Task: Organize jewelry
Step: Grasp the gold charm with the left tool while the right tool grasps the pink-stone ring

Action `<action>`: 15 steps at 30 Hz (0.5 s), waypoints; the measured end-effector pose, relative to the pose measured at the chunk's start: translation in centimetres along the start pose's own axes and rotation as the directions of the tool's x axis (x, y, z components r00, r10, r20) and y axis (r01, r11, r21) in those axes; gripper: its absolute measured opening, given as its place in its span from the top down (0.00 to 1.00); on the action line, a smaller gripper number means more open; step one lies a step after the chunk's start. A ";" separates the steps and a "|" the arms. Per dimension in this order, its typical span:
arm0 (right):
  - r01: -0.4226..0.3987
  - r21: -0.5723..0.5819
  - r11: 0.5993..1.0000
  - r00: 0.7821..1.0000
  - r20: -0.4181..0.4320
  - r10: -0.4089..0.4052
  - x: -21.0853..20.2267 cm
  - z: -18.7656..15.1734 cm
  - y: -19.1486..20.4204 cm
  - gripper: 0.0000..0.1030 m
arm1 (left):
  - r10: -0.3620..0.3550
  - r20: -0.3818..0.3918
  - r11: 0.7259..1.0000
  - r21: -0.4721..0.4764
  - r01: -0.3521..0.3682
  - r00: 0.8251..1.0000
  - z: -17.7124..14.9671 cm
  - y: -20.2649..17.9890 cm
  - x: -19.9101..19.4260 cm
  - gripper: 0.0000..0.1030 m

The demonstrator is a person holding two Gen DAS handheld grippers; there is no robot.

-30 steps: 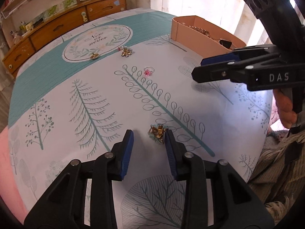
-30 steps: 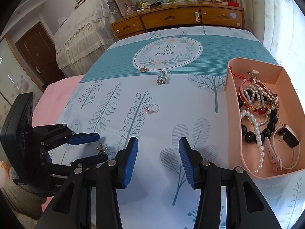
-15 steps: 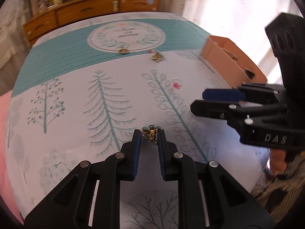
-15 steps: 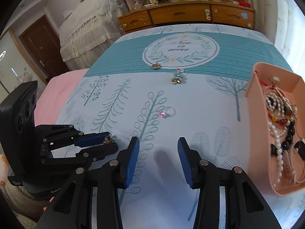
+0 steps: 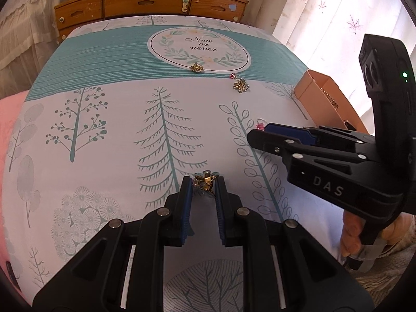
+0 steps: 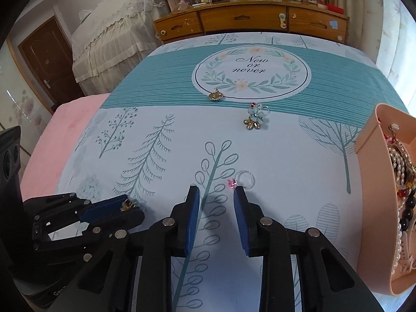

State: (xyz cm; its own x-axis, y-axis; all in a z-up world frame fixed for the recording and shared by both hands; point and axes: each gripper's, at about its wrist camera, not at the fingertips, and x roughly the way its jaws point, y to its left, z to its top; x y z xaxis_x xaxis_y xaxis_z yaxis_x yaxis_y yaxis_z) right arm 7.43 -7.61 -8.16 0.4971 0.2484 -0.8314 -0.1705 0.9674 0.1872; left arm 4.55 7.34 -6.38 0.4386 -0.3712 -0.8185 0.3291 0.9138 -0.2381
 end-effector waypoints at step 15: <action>0.130 0.023 0.991 0.992 0.000 -0.130 0.6 1.0 0.3 0.82 | -0.064 0.001 0.998 -0.026 0.064 0.998 -0.3 0.5 -0.4 0.85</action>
State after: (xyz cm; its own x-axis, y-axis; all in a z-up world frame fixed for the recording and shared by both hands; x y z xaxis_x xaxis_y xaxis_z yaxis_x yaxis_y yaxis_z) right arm 8.52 -7.15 -8.10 0.5154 0.1208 -0.8484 -0.0848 0.9924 0.0897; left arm 4.28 7.94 -6.37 0.4176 -0.4294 -0.8008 0.3345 0.8920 -0.3039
